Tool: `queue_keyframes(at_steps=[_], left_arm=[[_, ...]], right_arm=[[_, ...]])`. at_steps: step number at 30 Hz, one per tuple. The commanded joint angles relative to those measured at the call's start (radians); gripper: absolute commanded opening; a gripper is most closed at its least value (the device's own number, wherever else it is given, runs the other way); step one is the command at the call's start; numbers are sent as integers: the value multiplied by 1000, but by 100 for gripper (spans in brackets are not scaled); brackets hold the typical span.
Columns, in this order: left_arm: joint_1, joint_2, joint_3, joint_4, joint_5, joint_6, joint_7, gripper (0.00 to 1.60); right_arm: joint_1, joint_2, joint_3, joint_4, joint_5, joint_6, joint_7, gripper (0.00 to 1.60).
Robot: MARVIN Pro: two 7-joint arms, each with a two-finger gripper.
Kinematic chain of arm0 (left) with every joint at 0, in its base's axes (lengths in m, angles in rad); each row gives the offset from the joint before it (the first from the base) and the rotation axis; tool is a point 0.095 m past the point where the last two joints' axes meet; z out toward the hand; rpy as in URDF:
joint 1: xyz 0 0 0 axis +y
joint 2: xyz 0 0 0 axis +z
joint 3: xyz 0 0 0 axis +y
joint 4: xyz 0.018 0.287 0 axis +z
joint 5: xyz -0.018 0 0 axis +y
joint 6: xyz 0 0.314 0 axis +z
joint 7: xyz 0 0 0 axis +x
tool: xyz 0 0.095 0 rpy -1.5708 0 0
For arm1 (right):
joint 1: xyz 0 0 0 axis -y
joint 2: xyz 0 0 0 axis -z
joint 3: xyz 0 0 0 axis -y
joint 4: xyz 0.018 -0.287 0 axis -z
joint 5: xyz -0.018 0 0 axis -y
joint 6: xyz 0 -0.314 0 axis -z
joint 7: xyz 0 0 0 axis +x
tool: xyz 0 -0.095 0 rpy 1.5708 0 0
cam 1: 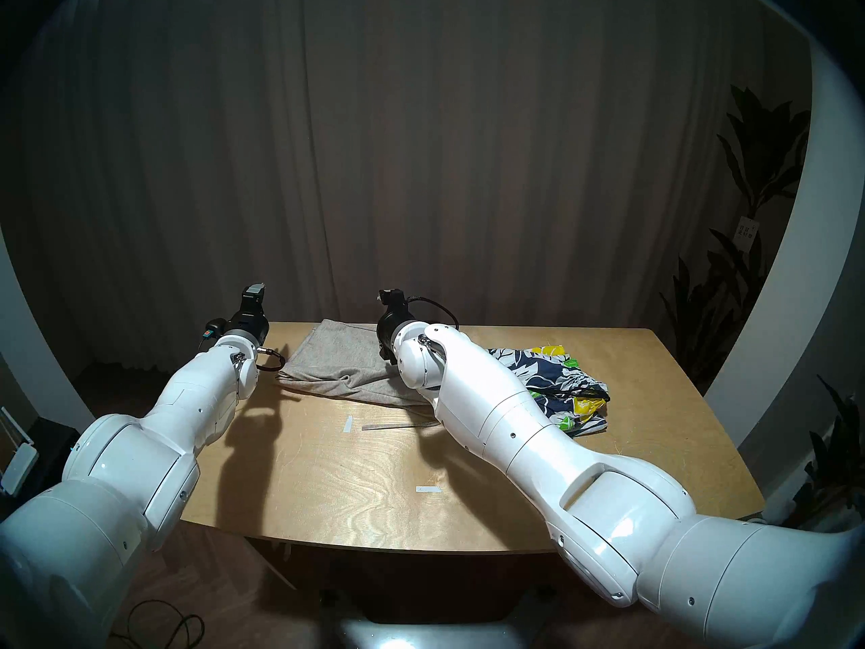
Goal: Fold pants twice and stack them
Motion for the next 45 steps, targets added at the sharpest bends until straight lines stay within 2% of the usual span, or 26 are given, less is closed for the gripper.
queue_keyframes(at_steps=[1, 20, 45], left_arm=[[15, 26, -3, -27, 0, 12, -34, 160], [99, 62, -5, -55, -13, 61, -79, 160], [168, 105, -15, -127, -34, 136, -144, 160]], right_arm=[[-6, 11, -7, -49, -14, -4, 18, 160], [-26, 52, -39, -128, -49, 1, 45, 160], [-58, 126, -79, -185, -82, 4, 55, 160]])
